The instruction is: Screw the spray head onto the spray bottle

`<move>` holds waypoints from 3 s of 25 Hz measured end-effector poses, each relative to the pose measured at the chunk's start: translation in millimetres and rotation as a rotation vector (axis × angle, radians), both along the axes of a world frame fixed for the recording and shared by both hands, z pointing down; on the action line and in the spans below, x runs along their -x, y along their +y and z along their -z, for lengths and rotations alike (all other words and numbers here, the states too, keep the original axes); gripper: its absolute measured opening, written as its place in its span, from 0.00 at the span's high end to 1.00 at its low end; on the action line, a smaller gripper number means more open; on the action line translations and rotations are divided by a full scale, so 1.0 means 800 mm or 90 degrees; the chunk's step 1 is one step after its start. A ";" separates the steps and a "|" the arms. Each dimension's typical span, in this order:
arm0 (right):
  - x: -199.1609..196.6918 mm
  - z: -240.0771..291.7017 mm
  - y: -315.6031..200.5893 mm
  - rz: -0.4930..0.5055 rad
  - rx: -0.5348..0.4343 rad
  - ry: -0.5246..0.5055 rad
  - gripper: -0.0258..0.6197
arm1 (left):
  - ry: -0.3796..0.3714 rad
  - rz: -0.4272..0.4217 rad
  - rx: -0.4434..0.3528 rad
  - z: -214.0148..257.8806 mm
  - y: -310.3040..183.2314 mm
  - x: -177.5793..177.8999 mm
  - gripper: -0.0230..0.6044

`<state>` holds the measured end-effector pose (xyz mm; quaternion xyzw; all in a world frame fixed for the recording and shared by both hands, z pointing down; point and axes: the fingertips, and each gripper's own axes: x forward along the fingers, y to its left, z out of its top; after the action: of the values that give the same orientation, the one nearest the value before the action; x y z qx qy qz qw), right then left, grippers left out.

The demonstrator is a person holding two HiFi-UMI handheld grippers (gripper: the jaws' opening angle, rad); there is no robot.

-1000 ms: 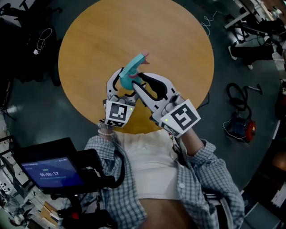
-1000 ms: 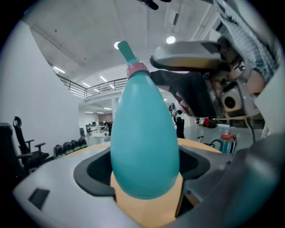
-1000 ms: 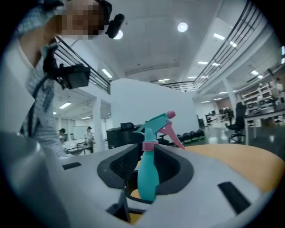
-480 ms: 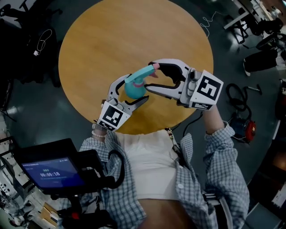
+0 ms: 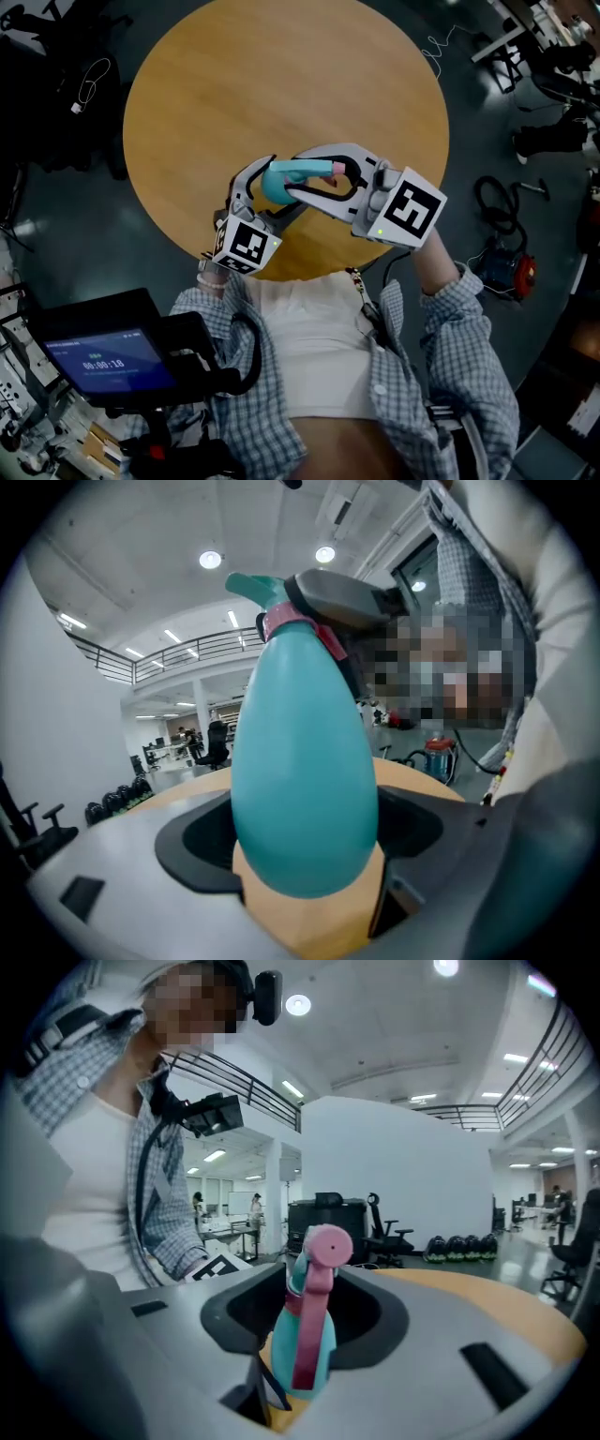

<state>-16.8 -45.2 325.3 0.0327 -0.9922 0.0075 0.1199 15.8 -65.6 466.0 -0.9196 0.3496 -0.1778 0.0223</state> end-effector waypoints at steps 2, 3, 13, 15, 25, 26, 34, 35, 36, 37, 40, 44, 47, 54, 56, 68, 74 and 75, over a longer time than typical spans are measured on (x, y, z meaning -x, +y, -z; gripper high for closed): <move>0.007 0.000 -0.004 -0.076 -0.010 -0.002 0.77 | -0.007 0.041 -0.006 -0.001 -0.010 0.005 0.27; 0.010 0.002 -0.007 -0.119 -0.005 -0.013 0.77 | -0.004 0.063 -0.008 0.001 -0.016 0.007 0.27; -0.017 0.006 -0.055 -0.502 0.019 -0.119 0.77 | -0.052 0.222 -0.036 0.007 -0.045 0.024 0.27; -0.016 0.001 -0.052 -0.501 0.011 -0.114 0.77 | -0.051 0.219 -0.030 0.005 -0.044 0.022 0.27; -0.021 0.023 -0.014 -0.204 0.018 -0.100 0.67 | 0.037 0.093 -0.011 0.011 -0.029 0.012 0.27; -0.027 0.030 -0.008 -0.177 0.024 -0.115 0.67 | 0.044 0.091 -0.007 0.011 -0.029 0.014 0.27; -0.102 0.051 -0.056 -0.283 -0.011 -0.149 0.97 | 0.044 0.117 -0.001 0.015 -0.034 0.036 0.27; -0.099 0.043 -0.061 -0.294 -0.037 -0.113 0.97 | 0.044 0.117 -0.002 0.016 -0.034 0.036 0.27; -0.093 0.035 -0.063 -0.298 -0.057 -0.080 0.97 | 0.043 0.117 -0.003 0.017 -0.034 0.035 0.27; -0.086 0.027 -0.065 -0.301 -0.067 -0.055 0.97 | 0.042 0.116 -0.004 0.017 -0.033 0.034 0.27; -0.065 0.007 -0.060 -0.285 -0.062 -0.018 0.97 | 0.043 0.117 -0.001 0.011 -0.032 0.030 0.27; -0.041 0.000 -0.029 -0.238 -0.026 -0.011 0.97 | 0.043 0.126 0.003 0.003 -0.034 0.031 0.27; -0.026 0.005 -0.007 -0.207 -0.017 -0.021 0.97 | 0.041 0.132 0.002 0.003 -0.036 0.033 0.27; 0.013 0.002 0.016 -0.151 -0.017 -0.019 0.97 | 0.036 0.117 -0.006 0.008 -0.037 0.021 0.27; 0.018 0.007 0.018 -0.141 -0.019 -0.035 0.97 | 0.043 0.111 -0.007 0.010 -0.036 0.017 0.27; -0.030 0.029 -0.019 0.044 0.035 -0.074 0.66 | 0.108 0.014 -0.007 0.045 -0.016 0.001 0.27; -0.007 0.026 -0.009 0.173 0.093 -0.072 0.66 | 0.108 -0.027 -0.003 0.046 -0.003 -0.013 0.27; -0.004 0.023 -0.008 0.175 0.096 -0.071 0.66 | 0.105 -0.028 -0.003 0.045 -0.003 -0.013 0.27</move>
<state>-13.3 -51.6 306.5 -0.1126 -0.9891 0.0675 0.0665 26.3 -67.8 430.3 -0.9385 0.3303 -0.1004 -0.0007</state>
